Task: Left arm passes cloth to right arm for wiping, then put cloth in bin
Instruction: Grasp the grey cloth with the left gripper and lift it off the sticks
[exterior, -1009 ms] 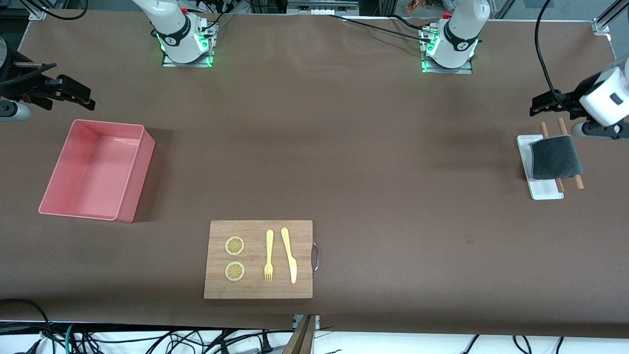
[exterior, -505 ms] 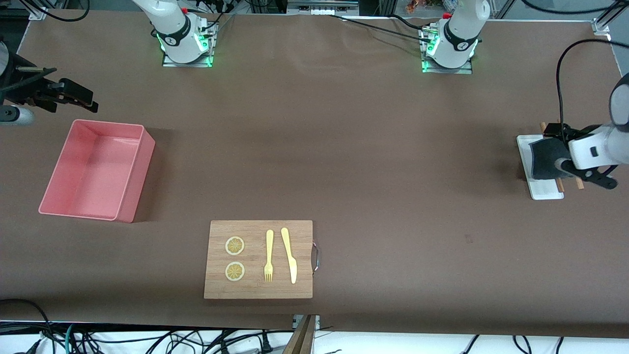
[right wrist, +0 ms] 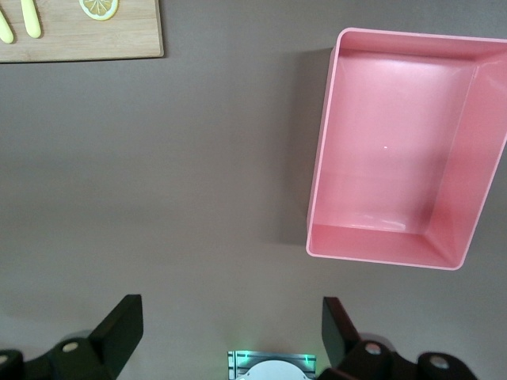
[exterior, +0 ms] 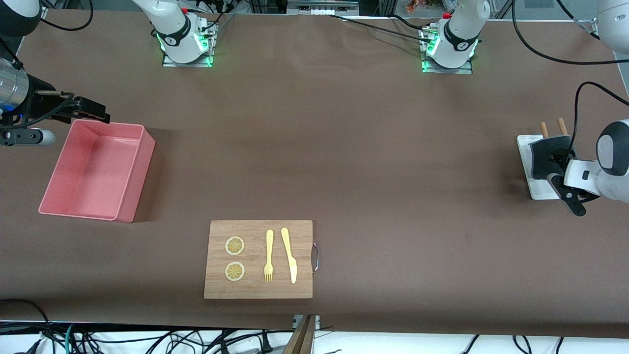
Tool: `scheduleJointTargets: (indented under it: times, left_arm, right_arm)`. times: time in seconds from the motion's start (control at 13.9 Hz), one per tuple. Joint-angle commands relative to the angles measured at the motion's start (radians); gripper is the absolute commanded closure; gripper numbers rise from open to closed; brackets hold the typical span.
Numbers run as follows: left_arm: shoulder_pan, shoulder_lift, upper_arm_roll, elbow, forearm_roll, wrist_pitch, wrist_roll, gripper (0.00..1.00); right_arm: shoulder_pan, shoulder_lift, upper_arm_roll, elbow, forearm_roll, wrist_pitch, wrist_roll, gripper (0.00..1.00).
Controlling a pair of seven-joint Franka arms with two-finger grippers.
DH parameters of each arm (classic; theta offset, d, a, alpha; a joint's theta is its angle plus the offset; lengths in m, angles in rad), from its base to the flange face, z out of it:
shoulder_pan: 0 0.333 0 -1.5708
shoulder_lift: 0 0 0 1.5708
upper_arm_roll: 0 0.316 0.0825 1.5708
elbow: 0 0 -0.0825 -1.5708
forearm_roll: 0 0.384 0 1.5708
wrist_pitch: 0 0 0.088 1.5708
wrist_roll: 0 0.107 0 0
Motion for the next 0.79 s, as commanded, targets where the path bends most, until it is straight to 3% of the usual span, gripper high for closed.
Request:
scheduleJointTargets:
  times: [0.0,0.58,0.72]
  left_arm:
    - [0.025,0.030,-0.006,0.036,0.022,0.038,0.118,0.00]
    - [0.082,0.058,-0.006,0.033,0.011,0.062,0.189,0.00]
    - [0.094,0.058,-0.008,0.022,0.008,0.058,0.194,0.04]
  right_arm:
    - [0.001,0.002,0.003,0.017,0.013,-0.037,-0.014,0.00]
    - [-0.002,0.017,0.003,0.015,0.015,-0.046,-0.018,0.00]
    - [-0.002,0.018,0.003,0.015,0.013,-0.045,-0.018,0.00]
